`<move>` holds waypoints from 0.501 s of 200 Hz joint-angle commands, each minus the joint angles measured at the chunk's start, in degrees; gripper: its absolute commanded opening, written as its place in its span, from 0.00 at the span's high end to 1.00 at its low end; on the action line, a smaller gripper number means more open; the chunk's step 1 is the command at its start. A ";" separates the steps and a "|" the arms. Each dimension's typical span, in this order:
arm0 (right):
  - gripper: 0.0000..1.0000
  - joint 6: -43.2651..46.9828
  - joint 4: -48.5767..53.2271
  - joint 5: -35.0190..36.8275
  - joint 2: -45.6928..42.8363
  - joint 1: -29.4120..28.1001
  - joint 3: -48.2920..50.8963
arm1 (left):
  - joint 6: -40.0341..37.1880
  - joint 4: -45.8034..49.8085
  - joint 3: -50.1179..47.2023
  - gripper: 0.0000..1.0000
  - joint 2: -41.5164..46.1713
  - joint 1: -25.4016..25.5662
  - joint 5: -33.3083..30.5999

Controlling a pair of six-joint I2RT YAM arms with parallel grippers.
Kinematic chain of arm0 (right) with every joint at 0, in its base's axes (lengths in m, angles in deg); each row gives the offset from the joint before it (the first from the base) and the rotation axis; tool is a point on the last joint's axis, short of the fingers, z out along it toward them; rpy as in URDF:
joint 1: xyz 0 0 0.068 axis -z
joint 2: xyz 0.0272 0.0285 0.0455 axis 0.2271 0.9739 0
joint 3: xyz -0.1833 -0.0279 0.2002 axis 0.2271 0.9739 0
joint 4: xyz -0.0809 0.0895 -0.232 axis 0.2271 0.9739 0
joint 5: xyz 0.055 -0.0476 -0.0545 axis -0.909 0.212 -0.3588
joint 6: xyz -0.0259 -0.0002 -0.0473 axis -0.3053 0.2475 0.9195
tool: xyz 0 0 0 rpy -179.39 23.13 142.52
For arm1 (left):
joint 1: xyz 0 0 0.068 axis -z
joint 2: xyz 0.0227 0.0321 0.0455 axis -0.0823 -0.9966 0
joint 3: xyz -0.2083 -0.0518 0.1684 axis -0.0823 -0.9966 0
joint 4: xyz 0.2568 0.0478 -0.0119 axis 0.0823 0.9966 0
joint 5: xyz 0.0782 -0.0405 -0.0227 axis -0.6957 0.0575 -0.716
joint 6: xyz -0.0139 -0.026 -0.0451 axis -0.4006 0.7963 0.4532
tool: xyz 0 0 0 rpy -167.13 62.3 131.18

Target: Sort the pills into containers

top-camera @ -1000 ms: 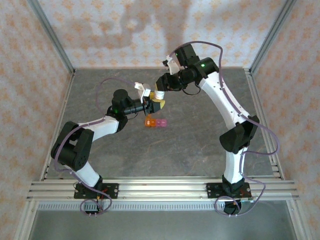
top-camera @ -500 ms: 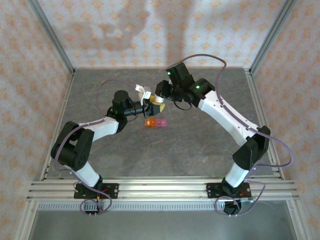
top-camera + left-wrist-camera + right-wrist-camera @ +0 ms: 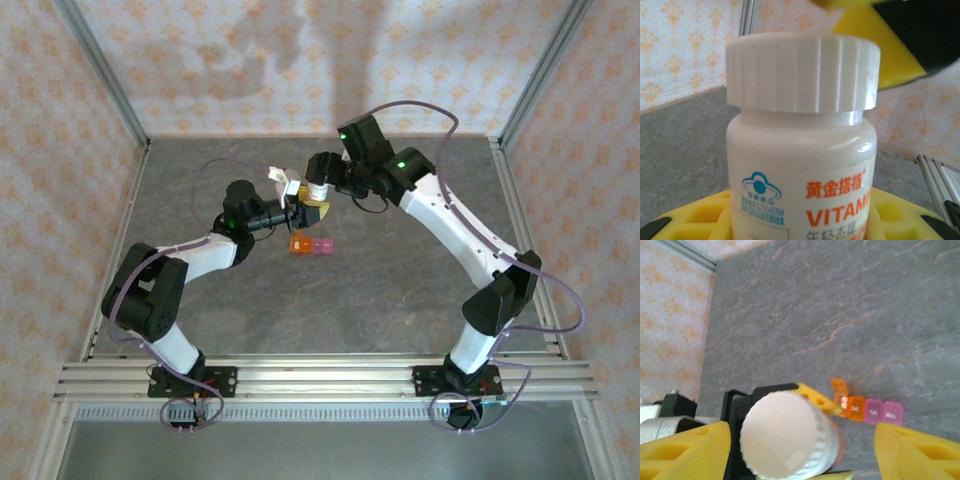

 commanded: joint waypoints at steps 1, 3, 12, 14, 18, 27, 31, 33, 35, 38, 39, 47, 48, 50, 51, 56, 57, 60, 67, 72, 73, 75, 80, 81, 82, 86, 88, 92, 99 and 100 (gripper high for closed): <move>0.19 5.84 3.66 -4.28 -2.72 3.36 -3.74 | 0.02 -3.09 1.07 1.00 2.35 -0.47 -0.09; 0.19 6.34 3.84 -4.93 -2.71 3.61 -3.97 | -0.07 -2.99 1.09 1.00 2.44 -0.48 -0.05; 0.18 9.12 5.22 -7.77 -2.12 4.77 -5.60 | -0.17 -2.74 1.17 1.00 2.46 -0.56 0.22; 0.18 9.77 5.65 -8.18 -1.81 5.00 -6.10 | -0.16 -2.70 1.16 1.00 2.44 -0.54 0.27; 0.18 11.02 6.93 -8.63 -1.20 5.37 -7.22 | -0.17 -2.61 1.11 1.00 2.52 -0.56 0.35; 0.17 14.08 9.70 -10.15 0.41 6.10 -10.02 | -0.32 -2.38 1.10 1.00 2.60 -0.57 0.53; 0.17 15.53 11.10 -11.24 1.41 6.40 -11.32 | -0.33 -2.27 1.10 1.00 2.63 -0.57 0.58; 0.17 16.28 11.74 -11.70 1.95 6.59 -12.01 | -0.33 -2.26 1.10 1.00 2.61 -0.57 0.57; 0.18 16.97 12.42 -12.28 2.42 6.68 -12.71 | -0.33 -2.21 1.10 1.00 2.63 -0.57 0.62; 0.18 17.99 13.34 -12.86 3.27 6.83 -13.75 | -0.41 -2.20 1.10 1.00 2.70 -0.58 0.63; 0.18 18.24 13.74 -13.00 3.45 6.86 -14.10 | -0.46 -2.18 1.10 1.00 2.70 -0.57 0.65; 0.18 20.61 16.22 -14.09 5.51 6.98 -16.75 | -0.51 -2.12 1.15 1.00 2.72 -0.70 0.69; 0.18 21.00 16.50 -14.19 5.80 6.98 -17.04 | -0.51 -2.14 1.13 1.00 2.75 -0.72 0.68; 0.19 21.55 16.98 -14.48 6.26 6.94 -17.73 | -0.46 -1.98 1.15 1.00 2.71 -0.65 0.73; 0.19 21.82 17.28 -14.65 6.53 6.96 -18.02 | -0.44 -1.99 1.13 1.00 2.71 -0.61 0.78; 0.19 23.19 18.57 -15.32 7.87 6.98 -19.53 | -0.34 -1.98 1.20 1.00 2.70 -0.65 0.83; 0.19 23.39 18.82 -15.38 8.08 6.98 -19.88 | -0.38 -1.94 1.20 1.00 2.70 -0.61 0.84; 0.19 24.00 19.69 -15.67 8.72 6.98 -20.79 | -0.34 -1.91 1.23 1.00 2.70 -0.63 0.94; 0.20 25.22 21.13 -16.72 10.32 6.98 -22.93 | -0.35 -1.83 1.25 1.00 2.79 -0.72 1.01; 0.21 26.07 22.04 -17.74 11.31 7.00 -24.21 | -0.33 -1.66 1.27 1.00 2.88 -0.65 1.14; 0.21 26.19 22.18 -17.90 11.51 6.99 -24.51 | -0.33 -1.65 1.32 1.00 2.88 -0.65 1.12; 0.21 26.50 22.48 -18.27 11.88 6.98 -24.96 | -0.33 -1.64 1.26 1.00 2.92 -0.65 1.13; 0.22 26.83 23.13 -18.78 12.69 6.97 -26.02 | -0.39 -1.49 1.28 1.00 2.96 -0.65 1.10; 0.22 26.88 23.25 -18.87 12.86 6.98 -26.16 | -0.40 -1.39 1.28 1.00 2.96 -0.61 1.15; 0.22 26.90 23.31 -18.91 12.95 6.98 -26.37 | -0.37 -1.38 1.28 1.00 3.01 -0.63 1.17; 0.22 27.01 23.65 -19.26 13.47 6.98 -26.97 | -0.57 -1.21 1.34 1.00 3.03 -0.59 1.21; 0.22 27.12 23.77 -19.44 13.69 7.02 -27.24 | -0.52 -1.14 1.36 1.00 3.04 -0.64 1.22; 0.23 27.24 23.91 -19.86 14.01 6.98 -27.64 | -0.59 -1.03 1.44 1.00 3.05 -0.65 1.19; 0.23 27.42 23.99 -20.46 14.49 6.98 -28.04 | -0.53 -0.93 1.45 1.00 3.06 -0.64 1.32; 0.23 27.43 23.95 -20.49 14.55 6.98 -28.05 | -0.52 -0.93 1.50 1.00 3.05 -0.65 1.30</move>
